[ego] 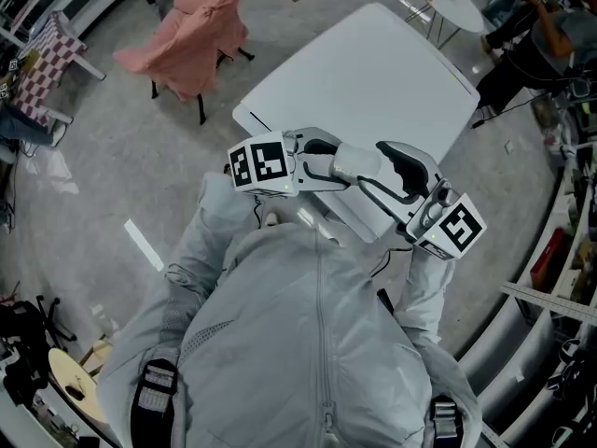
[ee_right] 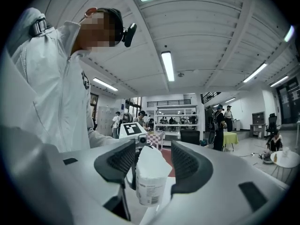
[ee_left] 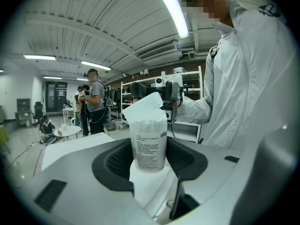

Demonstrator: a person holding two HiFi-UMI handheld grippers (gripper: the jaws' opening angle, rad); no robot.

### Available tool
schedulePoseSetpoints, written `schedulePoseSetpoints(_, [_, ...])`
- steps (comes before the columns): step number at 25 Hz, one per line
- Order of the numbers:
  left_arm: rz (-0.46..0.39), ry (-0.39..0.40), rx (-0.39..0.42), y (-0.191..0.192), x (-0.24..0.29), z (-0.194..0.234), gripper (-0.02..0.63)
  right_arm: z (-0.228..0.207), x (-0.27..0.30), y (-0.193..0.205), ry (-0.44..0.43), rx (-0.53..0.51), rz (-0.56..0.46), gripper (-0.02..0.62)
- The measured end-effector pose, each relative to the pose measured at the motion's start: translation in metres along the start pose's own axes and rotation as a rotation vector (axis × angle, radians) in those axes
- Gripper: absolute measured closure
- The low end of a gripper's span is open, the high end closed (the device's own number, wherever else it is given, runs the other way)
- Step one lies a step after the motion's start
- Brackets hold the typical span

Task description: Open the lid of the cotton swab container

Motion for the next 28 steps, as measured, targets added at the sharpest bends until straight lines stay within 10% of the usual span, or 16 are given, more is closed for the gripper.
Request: schedulePoseSetpoints(28, [-0.028,0.074,0.026,-0.001,0.007,-0.017,0.391,-0.045,-0.013,0.008,0.314,0.193,-0.136,0.359])
Point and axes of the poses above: the fingertips, and each gripper's own axes: x forward along the fingers, z to its left, y out of its underside, the point moved 7 cm from there along -x, backward along the fingers, and after that the axes turned 14 degrees about -z, right-handed, at the moved point
